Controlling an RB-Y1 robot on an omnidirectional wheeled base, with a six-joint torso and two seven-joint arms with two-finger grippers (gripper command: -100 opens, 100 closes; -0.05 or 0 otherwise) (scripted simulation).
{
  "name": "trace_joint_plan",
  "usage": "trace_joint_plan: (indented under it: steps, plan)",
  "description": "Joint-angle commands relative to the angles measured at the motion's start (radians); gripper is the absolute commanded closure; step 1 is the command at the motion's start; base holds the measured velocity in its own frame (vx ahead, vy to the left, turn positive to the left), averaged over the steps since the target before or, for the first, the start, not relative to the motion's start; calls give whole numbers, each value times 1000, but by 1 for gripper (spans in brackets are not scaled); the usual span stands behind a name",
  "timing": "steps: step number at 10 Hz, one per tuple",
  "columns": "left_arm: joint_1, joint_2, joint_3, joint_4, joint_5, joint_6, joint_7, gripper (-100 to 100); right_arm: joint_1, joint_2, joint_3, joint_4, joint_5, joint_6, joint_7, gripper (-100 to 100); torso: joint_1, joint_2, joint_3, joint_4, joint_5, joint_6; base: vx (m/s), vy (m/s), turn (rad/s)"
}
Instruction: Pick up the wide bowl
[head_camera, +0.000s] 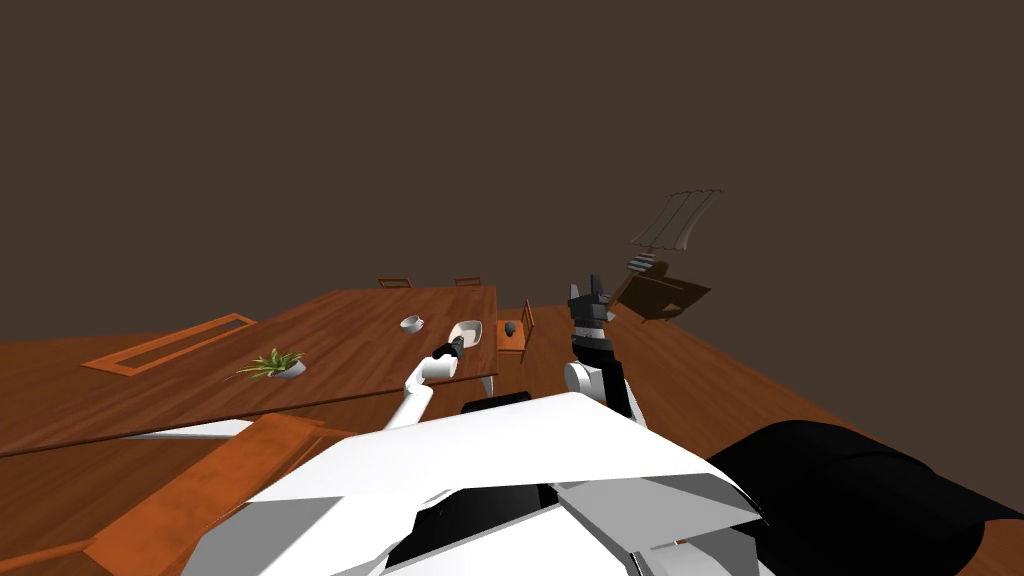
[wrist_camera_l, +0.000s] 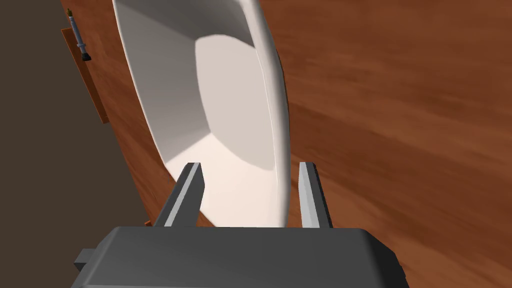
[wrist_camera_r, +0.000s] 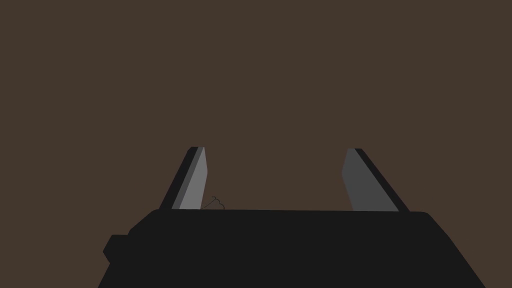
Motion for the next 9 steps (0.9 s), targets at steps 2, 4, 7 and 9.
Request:
trace_joint_plan:
  steps: [2,4,7,9]
  plan:
    - [1,0,0,1,0,1,0,100,0,0,0,0,0,0,0,0,0,1,1,1,0,0,3,0,-2]
    - [0,0,0,0,0,1,0,100,0,0,0,0,0,0,0,0,0,2,1,1,0,0,0,0,0]
    - [2,6,-5,-43,3,41,3,100,0,0,0,0,0,0,0,0,0,5,3,2,0,0,-43,5,10]
    - [0,4,-3,-31,2,32,3,0,0,0,0,0,0,0,0,0,0,6,4,2,0,0,-22,3,1]
